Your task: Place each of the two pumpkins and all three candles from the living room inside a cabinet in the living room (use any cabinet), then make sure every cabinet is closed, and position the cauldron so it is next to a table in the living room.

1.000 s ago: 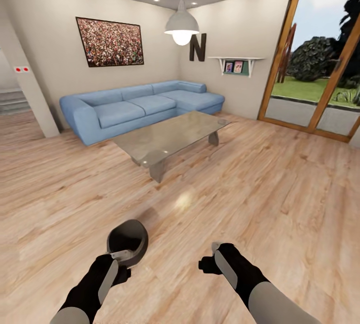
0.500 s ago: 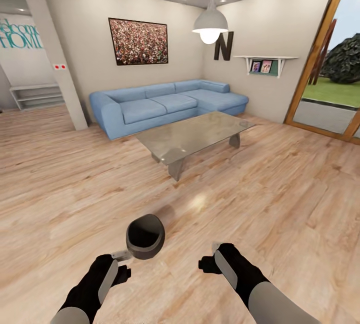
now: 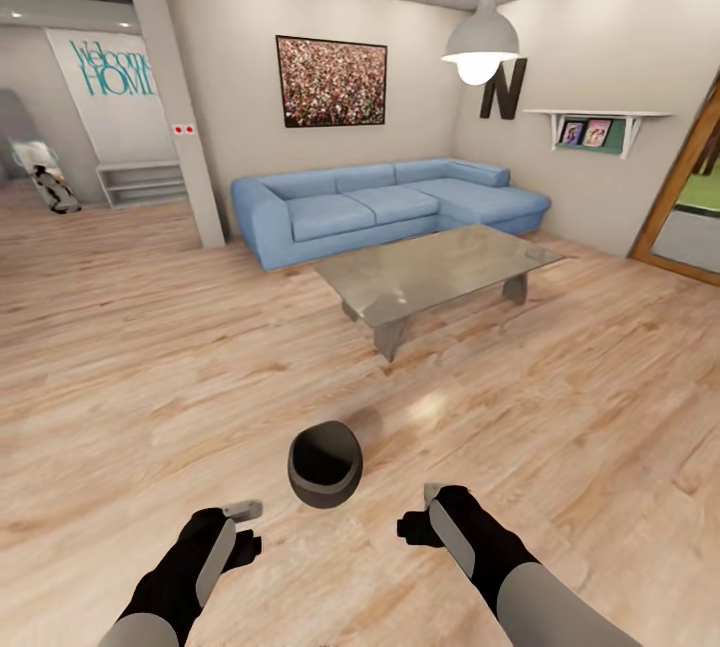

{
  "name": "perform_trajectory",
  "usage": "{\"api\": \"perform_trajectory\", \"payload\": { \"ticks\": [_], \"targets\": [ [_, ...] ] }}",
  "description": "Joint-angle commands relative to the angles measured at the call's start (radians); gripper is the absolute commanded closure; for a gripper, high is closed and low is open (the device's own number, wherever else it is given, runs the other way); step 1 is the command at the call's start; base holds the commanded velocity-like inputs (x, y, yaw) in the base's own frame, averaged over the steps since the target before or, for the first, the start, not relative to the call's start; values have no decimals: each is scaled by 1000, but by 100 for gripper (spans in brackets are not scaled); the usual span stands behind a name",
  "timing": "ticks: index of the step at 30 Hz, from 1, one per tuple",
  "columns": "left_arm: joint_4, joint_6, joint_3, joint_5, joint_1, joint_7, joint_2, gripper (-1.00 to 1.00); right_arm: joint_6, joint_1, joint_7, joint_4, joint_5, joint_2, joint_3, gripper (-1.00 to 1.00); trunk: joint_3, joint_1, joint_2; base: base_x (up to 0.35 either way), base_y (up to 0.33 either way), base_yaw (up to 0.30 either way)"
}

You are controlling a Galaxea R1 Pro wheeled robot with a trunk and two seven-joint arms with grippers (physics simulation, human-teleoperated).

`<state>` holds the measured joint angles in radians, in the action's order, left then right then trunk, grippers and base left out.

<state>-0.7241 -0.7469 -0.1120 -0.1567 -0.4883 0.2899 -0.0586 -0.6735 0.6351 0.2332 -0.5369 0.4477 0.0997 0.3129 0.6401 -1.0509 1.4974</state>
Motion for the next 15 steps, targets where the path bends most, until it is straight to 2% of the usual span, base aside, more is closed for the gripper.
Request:
{"api": "perform_trajectory", "payload": {
  "ticks": [1, 15],
  "targets": [
    [0, 0, 0, 0, 0, 0, 0, -100, 0, 0, 0, 0, 0, 0, 0, -100, 0, 0, 0, 0, 0, 286],
    [0, 0, 0, 0, -1, 0, 0, -100, 17, 0, 0, 0, 0, -1, 0, -100, 6, 0, 0, 0, 0, 275]
  ]
}}
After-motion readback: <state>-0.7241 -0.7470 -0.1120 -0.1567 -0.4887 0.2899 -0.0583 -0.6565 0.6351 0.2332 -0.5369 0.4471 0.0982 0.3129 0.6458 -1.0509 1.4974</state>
